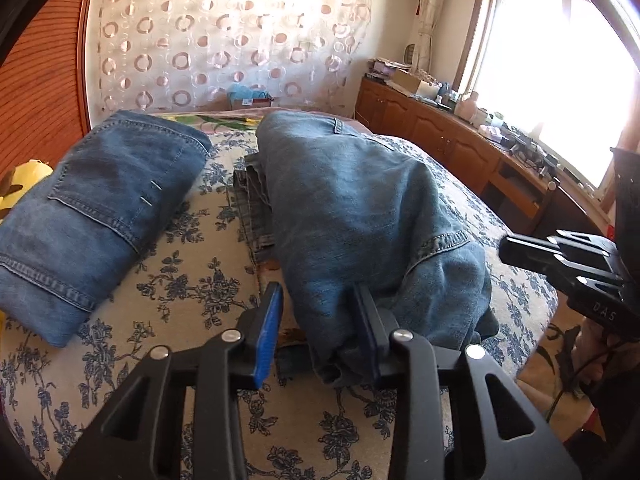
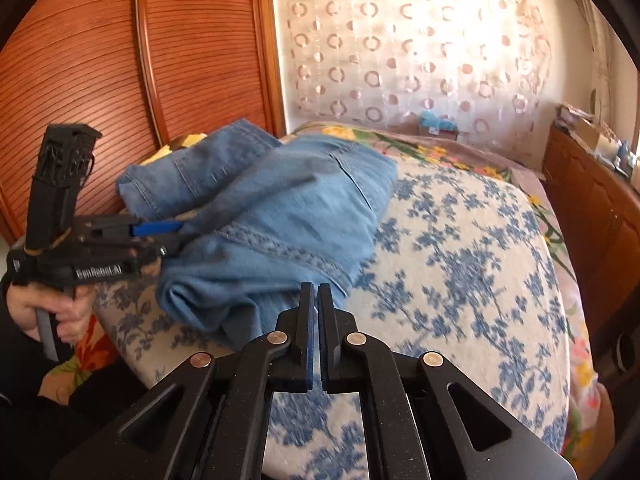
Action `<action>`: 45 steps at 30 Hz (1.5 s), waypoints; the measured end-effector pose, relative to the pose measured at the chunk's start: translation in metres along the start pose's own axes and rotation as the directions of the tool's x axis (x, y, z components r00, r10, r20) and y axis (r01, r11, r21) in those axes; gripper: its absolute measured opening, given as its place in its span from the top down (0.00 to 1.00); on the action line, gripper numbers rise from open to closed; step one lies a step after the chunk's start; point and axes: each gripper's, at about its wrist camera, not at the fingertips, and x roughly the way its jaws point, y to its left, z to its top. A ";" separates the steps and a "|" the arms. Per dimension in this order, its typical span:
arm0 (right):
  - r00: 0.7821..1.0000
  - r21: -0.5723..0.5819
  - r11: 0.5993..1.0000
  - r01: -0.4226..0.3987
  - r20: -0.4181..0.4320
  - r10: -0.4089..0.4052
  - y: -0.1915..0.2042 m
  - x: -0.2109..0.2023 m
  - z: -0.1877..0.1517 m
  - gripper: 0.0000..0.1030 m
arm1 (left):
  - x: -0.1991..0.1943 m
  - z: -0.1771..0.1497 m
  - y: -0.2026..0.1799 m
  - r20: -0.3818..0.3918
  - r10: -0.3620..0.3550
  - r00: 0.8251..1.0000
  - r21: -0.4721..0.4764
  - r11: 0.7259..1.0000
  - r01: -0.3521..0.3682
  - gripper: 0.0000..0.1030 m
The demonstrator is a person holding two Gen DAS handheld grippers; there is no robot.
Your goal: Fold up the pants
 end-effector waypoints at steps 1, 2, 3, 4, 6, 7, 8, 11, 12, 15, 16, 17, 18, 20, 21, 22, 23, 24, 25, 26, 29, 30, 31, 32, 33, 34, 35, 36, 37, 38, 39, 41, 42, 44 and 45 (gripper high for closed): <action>1.000 0.002 1.000 -0.002 0.002 0.002 0.002 0.003 0.003 0.92 | 0.000 -0.001 0.001 -0.002 -0.020 1.000 -0.006 1.000 0.020 0.74; 1.000 0.006 1.000 -0.005 0.008 0.005 0.003 0.006 0.006 0.84 | -0.001 -0.001 0.000 -0.001 -0.025 1.000 -0.005 1.000 0.025 0.76; 1.000 0.012 1.000 -0.016 0.019 0.015 0.004 0.008 0.010 0.79 | -0.002 -0.002 -0.001 0.001 -0.027 1.000 0.000 1.000 0.027 0.81; 0.999 0.019 0.999 -0.033 0.030 0.032 0.006 0.011 0.014 0.78 | -0.003 -0.002 -0.003 0.003 -0.032 0.999 0.008 0.999 0.032 0.83; 0.998 0.017 0.998 -0.056 0.028 0.055 0.009 0.018 0.020 0.74 | -0.009 -0.002 -0.004 0.022 -0.038 0.999 0.007 0.999 0.038 0.88; 0.998 0.011 0.999 -0.051 0.029 0.051 0.012 0.022 0.023 0.74 | -0.013 -0.002 -0.004 0.031 -0.040 0.999 0.005 0.999 0.040 0.89; 0.999 0.011 0.999 -0.048 0.026 0.047 0.012 0.025 0.024 0.74 | -0.016 -0.002 -0.003 0.040 -0.036 0.999 0.001 0.999 0.036 0.90; 0.998 0.018 0.998 -0.055 -0.030 0.055 0.013 0.037 0.021 0.74 | -0.022 -0.005 0.003 0.052 -0.024 0.998 -0.017 1.000 0.025 0.90; 0.997 0.017 0.998 -0.053 -0.054 0.054 0.013 0.040 0.017 0.74 | -0.023 -0.006 0.005 0.050 -0.026 0.998 -0.024 0.999 0.027 0.90; 0.992 0.016 0.998 -0.064 -0.111 0.066 0.014 0.049 0.002 0.73 | -0.019 -0.015 0.010 0.037 -0.018 0.999 -0.039 0.999 0.019 0.90; 0.990 0.018 0.998 -0.067 -0.124 0.069 0.015 0.051 -0.003 0.73 | -0.018 -0.017 0.011 0.033 -0.017 0.999 -0.043 0.999 0.018 0.90; 0.989 0.023 0.997 -0.071 -0.130 0.073 0.015 0.051 -0.007 0.73 | -0.017 -0.019 0.012 0.030 -0.018 0.999 -0.047 0.999 0.019 0.90; 0.988 0.035 0.997 -0.074 -0.135 0.078 0.013 0.052 -0.011 0.73 | -0.016 -0.020 0.012 0.030 -0.018 0.999 -0.047 0.999 0.019 0.89; 0.986 0.055 0.995 -0.081 -0.140 0.088 0.010 0.051 -0.017 0.73 | -0.017 -0.021 0.009 0.031 -0.009 0.999 -0.039 0.999 0.010 0.89; 0.986 0.059 0.995 -0.079 -0.141 0.087 0.009 0.051 -0.019 0.73 | -0.017 -0.021 0.007 0.031 -0.001 1.000 -0.029 1.000 0.002 0.88; 0.986 0.061 0.995 -0.078 -0.142 0.086 0.009 0.050 -0.020 0.73 | -0.017 -0.020 0.003 0.029 0.013 0.999 -0.011 1.000 -0.013 0.88; 0.986 0.060 0.995 -0.076 -0.142 0.084 0.009 0.049 -0.020 0.73 | -0.018 -0.019 0.003 0.032 0.020 0.999 -0.004 1.000 -0.020 0.87; 0.986 0.057 0.996 -0.075 -0.143 0.082 0.009 0.048 -0.020 0.73 | -0.018 -0.018 0.001 0.036 0.023 0.999 -0.003 1.000 -0.023 0.85; 0.986 0.055 0.996 -0.073 -0.143 0.080 0.009 0.047 -0.018 0.73 | -0.019 -0.017 0.001 0.039 0.027 0.999 -0.005 1.000 -0.027 0.83; 0.987 0.055 0.996 -0.072 -0.142 0.080 0.010 0.046 -0.018 0.74 | -0.020 -0.016 0.001 0.040 0.031 0.999 -0.008 0.999 -0.031 0.82; 0.990 0.053 0.996 -0.072 -0.116 0.078 0.009 0.037 -0.012 0.74 | -0.023 -0.013 0.003 0.045 0.049 0.998 -0.010 0.999 -0.049 0.73; 0.993 0.049 0.996 -0.070 -0.096 0.074 0.009 0.032 -0.009 0.74 | -0.025 -0.012 0.003 0.049 0.053 0.997 -0.006 0.999 -0.053 0.68; 0.994 0.043 0.997 -0.068 -0.084 0.072 0.010 0.029 -0.006 0.74 | -0.026 -0.011 0.003 0.056 0.060 0.997 0.006 0.998 -0.060 0.65; 0.995 0.037 0.997 -0.065 -0.074 0.068 0.011 0.027 -0.003 0.74 | -0.028 -0.011 0.005 0.063 0.066 0.996 0.010 0.998 -0.067 0.61; 0.996 0.029 0.998 -0.061 -0.066 0.063 0.011 0.026 0.000 0.74 | -0.029 -0.009 0.006 0.072 0.073 0.995 0.013 0.997 -0.074 0.61; 0.997 0.022 0.998 -0.058 -0.057 0.059 0.012 0.025 0.003 0.74 | -0.030 -0.007 0.006 0.073 0.072 0.995 0.016 0.997 -0.073 0.60; 0.997 0.019 0.998 -0.058 -0.050 0.058 0.013 0.024 0.006 0.74 | -0.031 -0.007 0.008 0.073 0.072 0.995 0.017 0.997 -0.073 0.57; 0.997 0.017 0.998 -0.058 -0.044 0.059 0.013 0.024 0.008 0.74 | -0.031 -0.005 0.009 0.074 0.075 0.994 0.020 0.997 -0.077 0.51; 0.998 0.015 0.998 -0.057 -0.038 0.058 0.014 0.025 0.011 0.74 | -0.032 -0.003 0.009 0.078 0.080 0.994 0.025 0.996 -0.083 0.47; 0.998 0.014 0.998 -0.057 -0.032 0.057 0.015 0.026 0.014 0.73 | -0.033 -0.001 0.009 0.085 0.086 0.993 0.025 0.996 -0.088 0.37; 0.998 0.013 0.998 -0.059 -0.028 0.059 0.015 0.028 0.017 0.73 | -0.034 0.001 0.010 0.098 0.086 0.991 0.020 0.996 -0.088 0.35; 0.997 0.013 0.998 -0.065 -0.028 0.066 0.018 0.034 0.019 0.73 | -0.035 0.005 0.011 0.102 0.077 0.992 0.015 0.997 -0.079 0.34; 0.997 0.014 0.998 -0.069 -0.034 0.069 0.019 0.037 0.017 0.73 | -0.035 0.007 0.012 0.100 0.076 0.992 0.014 0.997 -0.078 0.34; 0.996 0.014 0.998 -0.067 -0.056 0.068 0.021 0.047 0.011 0.73 | -0.035 0.009 0.010 0.108 0.087 0.990 0.025 0.996 -0.090 0.34; 0.996 0.016 0.998 -0.062 -0.063 0.063 0.022 0.052 0.006 0.72 | -0.035 0.011 0.009 0.114 0.098 0.989 0.031 0.994 -0.102 0.34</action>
